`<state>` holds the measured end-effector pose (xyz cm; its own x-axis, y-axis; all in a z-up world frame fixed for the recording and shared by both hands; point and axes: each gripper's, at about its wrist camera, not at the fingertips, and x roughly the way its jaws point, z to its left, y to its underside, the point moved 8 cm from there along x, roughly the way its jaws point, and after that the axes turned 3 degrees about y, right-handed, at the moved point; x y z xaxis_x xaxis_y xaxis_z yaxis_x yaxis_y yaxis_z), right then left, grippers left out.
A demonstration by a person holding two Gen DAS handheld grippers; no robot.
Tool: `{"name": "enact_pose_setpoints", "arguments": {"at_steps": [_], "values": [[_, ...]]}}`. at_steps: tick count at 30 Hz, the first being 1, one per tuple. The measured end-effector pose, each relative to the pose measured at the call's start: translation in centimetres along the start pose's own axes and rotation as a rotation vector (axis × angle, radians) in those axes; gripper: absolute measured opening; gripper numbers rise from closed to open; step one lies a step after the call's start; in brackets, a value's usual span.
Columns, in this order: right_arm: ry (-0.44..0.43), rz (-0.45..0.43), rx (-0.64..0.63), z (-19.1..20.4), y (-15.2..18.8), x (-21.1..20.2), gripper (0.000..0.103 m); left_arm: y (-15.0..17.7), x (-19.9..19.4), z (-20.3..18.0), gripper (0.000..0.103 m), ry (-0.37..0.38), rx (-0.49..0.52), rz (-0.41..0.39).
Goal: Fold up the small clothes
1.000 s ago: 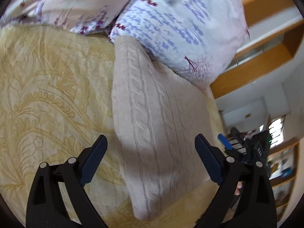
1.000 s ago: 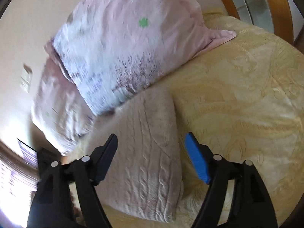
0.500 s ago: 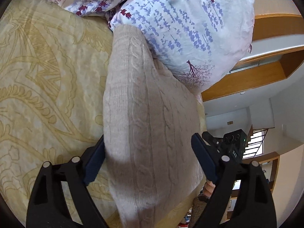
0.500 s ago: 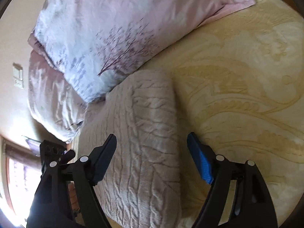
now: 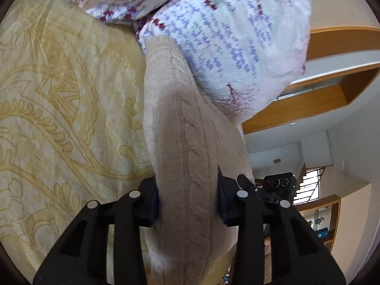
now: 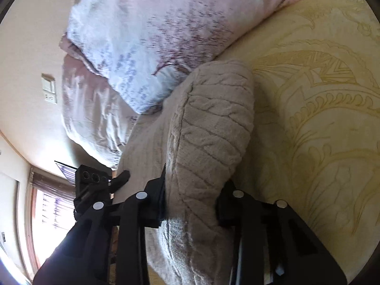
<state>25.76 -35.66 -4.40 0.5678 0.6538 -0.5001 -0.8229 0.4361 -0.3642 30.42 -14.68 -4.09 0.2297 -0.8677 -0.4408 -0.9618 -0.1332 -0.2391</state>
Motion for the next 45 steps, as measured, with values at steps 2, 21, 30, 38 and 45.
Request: {"name": "enact_pose_setpoints", "arguments": {"at_steps": [2,21,30,38,45], "values": [[-0.001,-0.002,-0.029,1.4,0.6,-0.3,0.031,0.3,-1.1,-0.6,0.036,0.014,0.022,-0.005],[0.201,0.073,-0.363,10.5,4.0,13.2,0.033,-1.6,-16.2,9.2,0.042,-0.163,-0.032,-0.180],[0.069,0.046,-0.176,8.8,3.6,9.5,0.040,-1.0,-18.2,10.1,0.061,-0.156,-0.036,-0.222],[0.083,-0.029,-0.211,9.4,3.3,9.0,0.016,0.3,-21.4,6.6,0.068,-0.352,0.179,-0.366],[0.310,-0.083,-0.265,7.9,2.7,10.0,0.010,2.2,-19.8,2.9,0.072,-0.552,0.429,-0.351]]}}
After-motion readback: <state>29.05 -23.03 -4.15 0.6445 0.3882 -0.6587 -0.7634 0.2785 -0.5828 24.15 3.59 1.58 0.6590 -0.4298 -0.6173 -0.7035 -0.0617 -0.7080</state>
